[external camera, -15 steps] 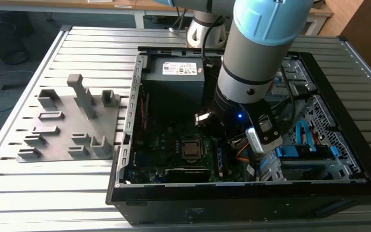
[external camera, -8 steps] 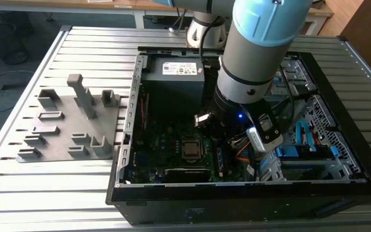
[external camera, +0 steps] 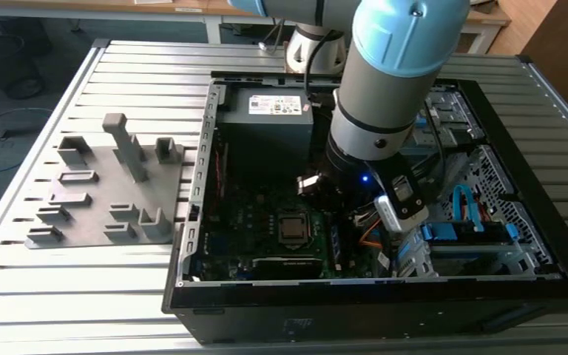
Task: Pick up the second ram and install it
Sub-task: 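Insert the second ram into the second slot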
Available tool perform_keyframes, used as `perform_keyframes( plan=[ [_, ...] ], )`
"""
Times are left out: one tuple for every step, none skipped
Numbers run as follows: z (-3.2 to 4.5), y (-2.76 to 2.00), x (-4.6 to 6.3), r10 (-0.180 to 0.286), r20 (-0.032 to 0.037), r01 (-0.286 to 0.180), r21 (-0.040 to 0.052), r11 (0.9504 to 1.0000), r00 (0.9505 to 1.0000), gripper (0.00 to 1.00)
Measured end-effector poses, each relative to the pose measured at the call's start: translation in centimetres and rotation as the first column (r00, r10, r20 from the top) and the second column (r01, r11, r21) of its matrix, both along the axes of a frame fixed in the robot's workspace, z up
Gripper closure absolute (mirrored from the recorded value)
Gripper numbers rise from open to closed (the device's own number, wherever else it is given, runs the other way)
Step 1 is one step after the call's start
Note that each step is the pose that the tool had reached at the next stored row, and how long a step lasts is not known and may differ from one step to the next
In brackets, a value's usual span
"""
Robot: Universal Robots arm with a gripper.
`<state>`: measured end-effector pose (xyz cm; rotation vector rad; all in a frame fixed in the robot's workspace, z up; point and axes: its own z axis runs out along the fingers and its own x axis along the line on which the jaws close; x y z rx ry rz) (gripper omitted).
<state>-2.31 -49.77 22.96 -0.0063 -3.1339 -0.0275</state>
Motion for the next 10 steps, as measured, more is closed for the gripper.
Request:
perform_keyframes(
  plan=[
    [-0.02, 0.01, 0.0, 0.0, -0.0001, 0.0, -0.0001, 1.0, 1.0, 0.87],
    [-0.04, 0.05, 0.0, 0.0, 0.0, 0.0, -0.0001, 1.0, 1.0, 0.87],
    [-0.06, 0.13, -0.01, -0.001, 0.0001, 0.001, -0.0005, 1.0, 1.0, 0.87],
    [-0.07, 0.25, -0.01, -0.002, 0.0, 0.002, -0.0013, 1.0, 1.0, 0.87],
    [-0.08, 0.36, 0.0, -0.003, 0.0, 0.003, -0.0021, 1.0, 1.0, 0.87],
    [-0.09, 0.46, 0.0, -0.004, 0.0, 0.004, -0.003, 1.0, 1.0, 0.87],
    [-0.11, 0.5, 0.01, -0.005, 0.0001, 0.005, -0.0035, 1.0, 1.0, 0.87],
    [-0.13, 0.51, 0.01, -0.007, 0.0002, 0.007, -0.0046, 1.0, 1.0, 0.87],
    [-0.13, 0.51, 0.01, -0.011, 0.0001, 0.011, -0.006, 0.9999, 0.9999, 0.87],
    [-0.13, 0.51, 0.01, -0.013, 0.0001, 0.013, -0.0072, 0.9999, 0.9999, 0.87]
  ],
)
